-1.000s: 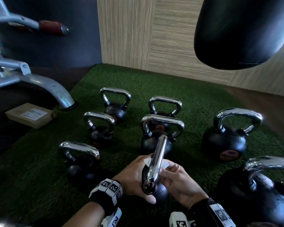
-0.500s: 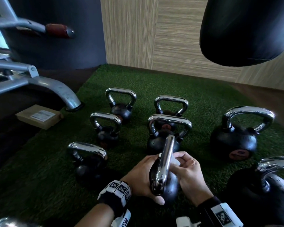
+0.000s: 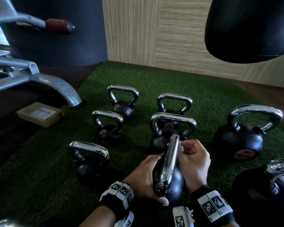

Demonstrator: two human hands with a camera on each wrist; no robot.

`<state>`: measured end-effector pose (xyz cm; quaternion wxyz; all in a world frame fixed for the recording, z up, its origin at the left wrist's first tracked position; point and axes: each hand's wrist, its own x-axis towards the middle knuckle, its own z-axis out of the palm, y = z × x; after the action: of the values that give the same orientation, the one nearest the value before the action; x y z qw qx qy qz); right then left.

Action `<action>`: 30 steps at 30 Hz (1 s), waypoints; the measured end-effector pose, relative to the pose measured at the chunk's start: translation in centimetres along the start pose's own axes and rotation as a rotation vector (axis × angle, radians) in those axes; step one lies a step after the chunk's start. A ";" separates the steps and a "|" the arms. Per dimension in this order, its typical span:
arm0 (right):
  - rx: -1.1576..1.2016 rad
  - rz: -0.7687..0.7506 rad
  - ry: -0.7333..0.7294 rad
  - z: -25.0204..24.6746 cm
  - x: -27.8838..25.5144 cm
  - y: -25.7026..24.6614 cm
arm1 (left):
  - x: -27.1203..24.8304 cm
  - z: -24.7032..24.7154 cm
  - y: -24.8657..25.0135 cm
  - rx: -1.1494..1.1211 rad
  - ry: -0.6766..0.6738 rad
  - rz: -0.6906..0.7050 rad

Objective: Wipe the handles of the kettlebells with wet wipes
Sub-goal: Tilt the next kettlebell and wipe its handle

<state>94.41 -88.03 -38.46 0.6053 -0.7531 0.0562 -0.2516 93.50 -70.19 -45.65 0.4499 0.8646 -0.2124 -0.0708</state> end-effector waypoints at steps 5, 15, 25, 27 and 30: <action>-0.168 0.159 0.037 1.3 0.6 0.9 | 0.2 0.1 -0.1 0.067 -0.001 0.018; -0.350 0.190 -0.059 1.2 -0.1 1.5 | -0.2 0.0 0.4 0.051 0.006 -0.015; -0.154 0.367 -0.399 -3.6 -2.7 -0.4 | 1.6 -3.3 0.3 0.207 -0.399 -0.157; -0.112 0.399 -0.423 -3.7 -3.0 -1.0 | 3.0 -5.7 1.1 0.106 -0.483 -0.241; -0.040 0.413 -0.532 -3.7 -3.2 -2.4 | 5.4 -7.8 3.6 -0.010 -0.267 -0.195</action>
<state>89.39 -89.44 -36.64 0.6219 -0.7769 0.0527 0.0831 99.74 -68.50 -37.85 0.4128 0.8618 -0.1851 -0.2296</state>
